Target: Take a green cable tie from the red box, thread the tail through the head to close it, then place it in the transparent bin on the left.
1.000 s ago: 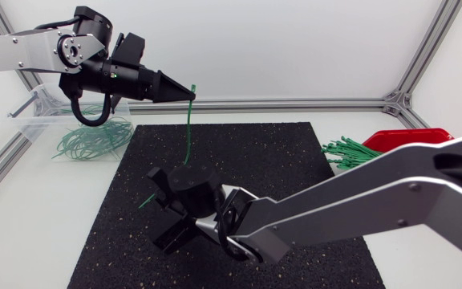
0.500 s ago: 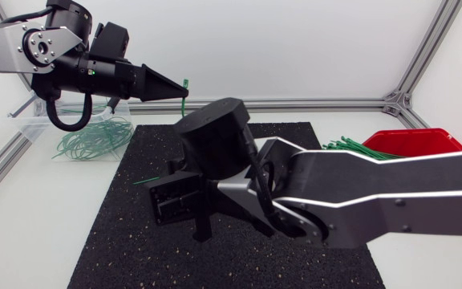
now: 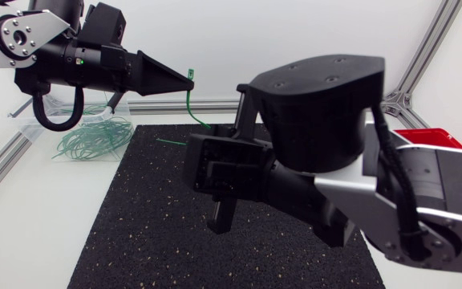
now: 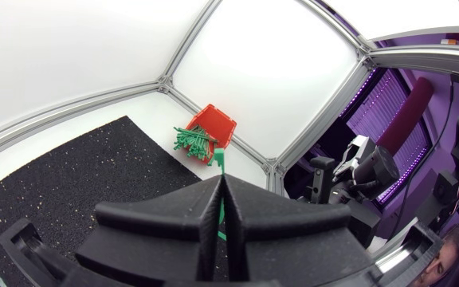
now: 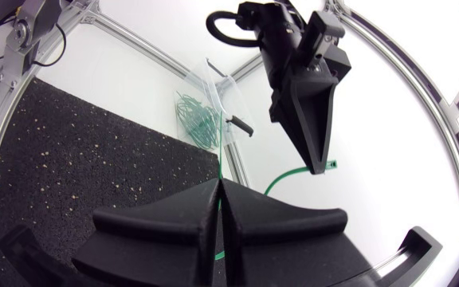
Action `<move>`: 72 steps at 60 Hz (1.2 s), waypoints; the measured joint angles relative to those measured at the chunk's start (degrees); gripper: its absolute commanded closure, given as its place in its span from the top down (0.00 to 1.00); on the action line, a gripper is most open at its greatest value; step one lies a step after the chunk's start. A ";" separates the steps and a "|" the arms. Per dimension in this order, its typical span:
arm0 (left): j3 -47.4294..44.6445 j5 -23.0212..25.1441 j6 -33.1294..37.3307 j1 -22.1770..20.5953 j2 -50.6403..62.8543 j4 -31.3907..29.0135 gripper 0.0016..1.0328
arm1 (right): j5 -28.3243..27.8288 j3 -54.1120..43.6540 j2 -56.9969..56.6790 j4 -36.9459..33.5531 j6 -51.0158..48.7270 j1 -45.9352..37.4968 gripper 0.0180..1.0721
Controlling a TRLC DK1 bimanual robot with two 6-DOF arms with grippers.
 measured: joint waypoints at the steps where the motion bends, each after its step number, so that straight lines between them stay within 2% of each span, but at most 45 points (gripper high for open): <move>1: -0.09 -0.02 0.00 -0.09 -0.02 -0.02 0.03 | 0.61 -0.37 -0.09 0.35 0.35 0.00 0.05; 20: -1.27 -0.02 -1.07 -1.09 -0.55 -0.02 0.03 | 5.73 -3.52 -1.99 2.95 8.76 0.00 0.05; 33: -3.34 0.00 -2.19 -2.69 -2.10 1.11 0.03 | 6.27 -3.67 -3.89 2.23 14.78 0.02 0.05; 43: -5.73 -0.02 -5.97 -3.23 -4.22 6.78 0.03 | 4.68 -3.69 -6.62 -4.68 18.14 0.57 0.05; 55: -11.61 -0.02 -14.58 -4.83 -7.28 19.74 0.03 | 4.66 -2.60 -8.94 -12.70 21.64 1.62 0.05; 64: -14.73 -0.02 -20.74 -5.42 -9.25 26.51 0.03 | 5.62 -0.35 -10.25 -16.22 23.47 1.62 0.05; 72: -16.22 -0.17 -23.91 -6.19 -10.69 28.72 0.03 | 5.73 1.07 -10.73 -18.01 25.03 1.73 0.05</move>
